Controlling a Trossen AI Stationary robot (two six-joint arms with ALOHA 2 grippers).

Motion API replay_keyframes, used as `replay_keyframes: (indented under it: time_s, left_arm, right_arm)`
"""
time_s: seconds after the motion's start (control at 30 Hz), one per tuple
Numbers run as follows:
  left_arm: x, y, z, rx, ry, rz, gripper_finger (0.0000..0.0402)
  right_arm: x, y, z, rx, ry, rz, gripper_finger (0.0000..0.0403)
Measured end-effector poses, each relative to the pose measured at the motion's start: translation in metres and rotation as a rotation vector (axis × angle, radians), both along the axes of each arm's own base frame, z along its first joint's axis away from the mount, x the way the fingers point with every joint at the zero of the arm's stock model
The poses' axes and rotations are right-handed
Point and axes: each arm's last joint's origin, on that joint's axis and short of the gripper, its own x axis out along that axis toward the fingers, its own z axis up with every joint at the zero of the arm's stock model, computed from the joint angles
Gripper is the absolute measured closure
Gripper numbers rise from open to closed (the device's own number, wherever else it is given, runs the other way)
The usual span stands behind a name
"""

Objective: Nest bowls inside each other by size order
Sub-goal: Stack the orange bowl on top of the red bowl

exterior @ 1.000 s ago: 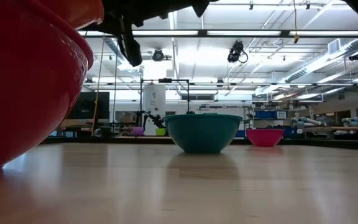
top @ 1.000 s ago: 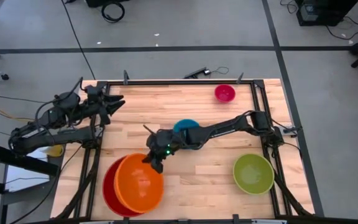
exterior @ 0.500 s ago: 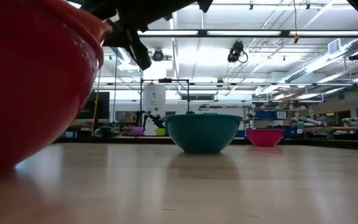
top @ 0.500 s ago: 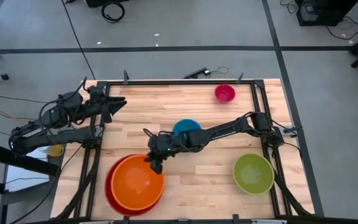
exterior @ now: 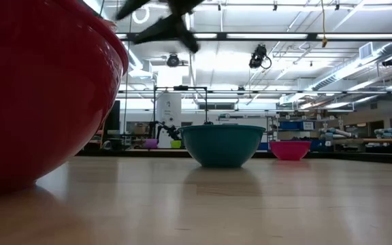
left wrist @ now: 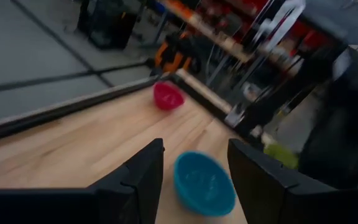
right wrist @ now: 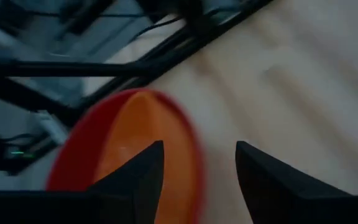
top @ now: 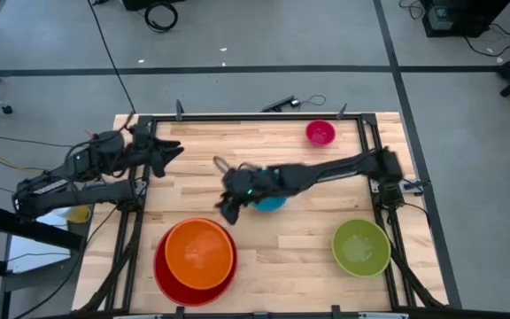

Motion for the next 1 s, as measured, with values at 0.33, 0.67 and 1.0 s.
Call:
replay_keyframes:
  time_s: [0.33, 0.67, 1.0]
  left_arm:
    - [0.042, 0.007, -0.017, -0.098, 0.145, -0.028, 0.0221]
    - [0.064, 0.007, -0.03, -0.192, 0.204, -0.034, 0.0221]
    - [0.064, 0.006, -0.032, -0.21, 0.214, -0.03, 0.0221]
  right_arm:
    - [-0.023, -0.017, 0.006, -0.115, 0.116, 0.094, 0.0206]
    - [0.019, 0.027, -0.055, 0.049, -0.001, 0.478, 0.0211]
    - [-0.016, 0.005, -0.03, -0.113, 0.242, 0.227, 0.0212]
